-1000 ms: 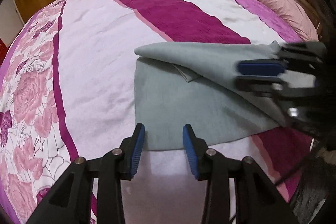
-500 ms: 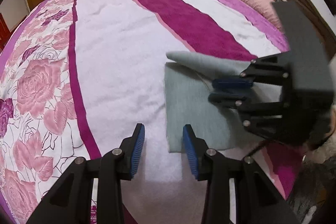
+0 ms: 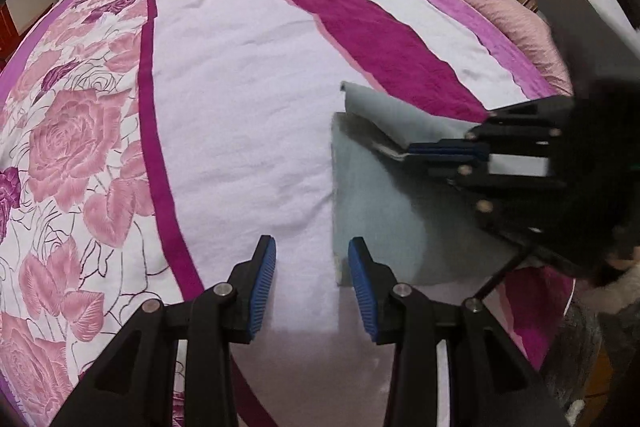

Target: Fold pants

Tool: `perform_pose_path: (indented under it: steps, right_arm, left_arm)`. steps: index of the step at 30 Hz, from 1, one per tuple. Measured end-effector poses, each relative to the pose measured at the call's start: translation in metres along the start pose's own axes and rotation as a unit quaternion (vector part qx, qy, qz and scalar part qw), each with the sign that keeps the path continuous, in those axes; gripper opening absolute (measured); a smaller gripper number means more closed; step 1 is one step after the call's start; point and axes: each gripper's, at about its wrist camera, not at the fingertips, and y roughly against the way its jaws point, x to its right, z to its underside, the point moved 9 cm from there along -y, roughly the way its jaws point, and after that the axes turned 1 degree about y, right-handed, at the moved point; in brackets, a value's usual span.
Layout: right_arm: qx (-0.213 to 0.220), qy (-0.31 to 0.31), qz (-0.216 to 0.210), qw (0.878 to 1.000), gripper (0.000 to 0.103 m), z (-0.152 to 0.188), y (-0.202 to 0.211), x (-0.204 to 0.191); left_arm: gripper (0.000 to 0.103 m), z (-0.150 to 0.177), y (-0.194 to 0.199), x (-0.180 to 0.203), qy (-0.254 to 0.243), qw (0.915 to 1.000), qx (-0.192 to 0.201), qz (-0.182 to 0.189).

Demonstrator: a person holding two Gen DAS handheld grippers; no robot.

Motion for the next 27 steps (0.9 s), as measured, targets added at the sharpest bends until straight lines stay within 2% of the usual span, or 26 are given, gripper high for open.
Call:
perform_pose_path:
  steps: [4,7,13,17,19,21,22,24,27]
  right_arm:
    - [0.004,-0.021,-0.077,0.997,0.002,-0.022,0.016,-0.031]
    - [0.008,-0.043,-0.109,0.993,0.002,-0.04,0.018,-0.046]
    - [-0.021,-0.063,-0.099,0.993,0.002,-0.044,-0.004,-0.049]
    - [-0.058,-0.066,-0.122,0.989,0.004,-0.029,-0.027,-0.057]
    - [-0.056,-0.064,-0.137,0.987,0.008,-0.025,-0.029,-0.062]
    - [-0.04,-0.074,-0.15,0.985,0.02,-0.022,-0.019,-0.059]
    - [-0.03,-0.079,-0.149,0.985,0.022,-0.018,-0.008,-0.054]
    - [-0.011,-0.08,-0.139,0.987,0.024,-0.005,0.017,-0.042]
    - [0.006,-0.057,-0.101,0.993,0.024,0.041,0.06,-0.02]
  left_arm:
    - [0.039,-0.003,0.002,-0.015,0.016,0.9999,0.002,-0.005]
    - [0.039,-0.003,0.004,-0.031,0.034,0.9994,0.003,-0.009]
    - [0.039,-0.002,0.008,-0.051,0.056,0.9982,0.002,-0.02]
    - [0.039,-0.003,0.01,-0.051,0.051,0.9983,0.004,-0.028]
    - [0.039,-0.002,0.009,-0.049,0.047,0.9985,0.003,-0.027]
    - [0.039,-0.002,0.009,-0.046,0.046,0.9987,0.003,-0.022]
    - [0.039,-0.002,0.009,-0.043,0.045,0.9988,0.003,-0.019]
    - [0.039,-0.001,0.007,-0.034,0.045,0.999,0.0,0.0]
    - [0.039,0.0,0.001,-0.009,0.042,0.9973,-0.012,0.059]
